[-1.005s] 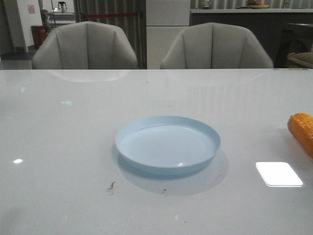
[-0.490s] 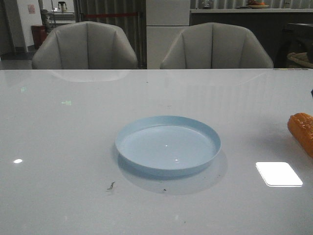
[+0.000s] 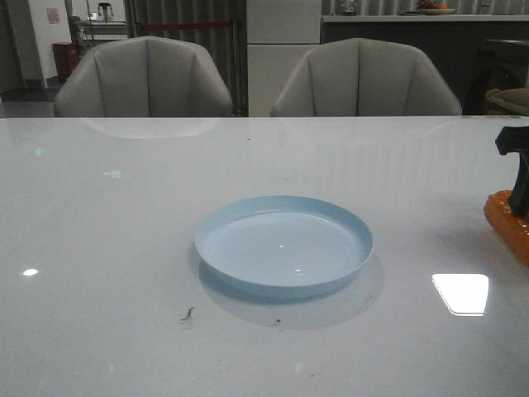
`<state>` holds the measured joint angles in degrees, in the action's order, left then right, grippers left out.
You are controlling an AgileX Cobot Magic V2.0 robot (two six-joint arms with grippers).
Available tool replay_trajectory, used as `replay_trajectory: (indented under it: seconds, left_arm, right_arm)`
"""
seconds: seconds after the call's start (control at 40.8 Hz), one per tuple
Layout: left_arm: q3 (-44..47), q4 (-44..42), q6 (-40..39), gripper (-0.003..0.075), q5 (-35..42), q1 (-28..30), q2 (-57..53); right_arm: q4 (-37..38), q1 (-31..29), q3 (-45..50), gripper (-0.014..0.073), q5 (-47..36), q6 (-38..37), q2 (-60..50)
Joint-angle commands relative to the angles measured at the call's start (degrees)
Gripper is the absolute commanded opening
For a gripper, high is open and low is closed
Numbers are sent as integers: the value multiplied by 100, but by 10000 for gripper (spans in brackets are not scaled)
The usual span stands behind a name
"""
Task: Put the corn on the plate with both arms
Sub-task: 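Lower the right gripper over the orange corn cob and grasp it, then lift the corn with the right gripper and carry it over the plate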
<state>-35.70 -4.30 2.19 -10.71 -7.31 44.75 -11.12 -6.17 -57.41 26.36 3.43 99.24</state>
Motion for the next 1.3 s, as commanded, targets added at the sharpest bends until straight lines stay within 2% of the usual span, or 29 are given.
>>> replay_trajectory:
  seconds: [0.0,0.441,0.49,0.662,0.833,1.029,1.275]
  left_arm:
    - [-166,53,-62,355,513,7,-51]
    - [-166,53,-62,355,513,7,-51]
    - [-166,53,-62,355,513,7,-51]
    - [-166,53,-62,355,524,7,-51]
    - [-166,53,-62,355,524,7,-51]
    - [-166,53,-62,355,524,7,-51]
    - [-166,106,-62,355,524,7,-51]
  right_arm:
    - [-49,-19,-130,490,-129,53,-19]
    - [-300,123,-130,482,-21,174,457]
    - [-300,144,-130,456,-21,239,445]
    - [-300,253,-363,248,207,566,309]
    - [-300,470,-1022,228,674,733,127]
    - [-300,1006,-2061,228,1270,768,64]
    - [-300,2071,-2769,228,1209,1001,81]
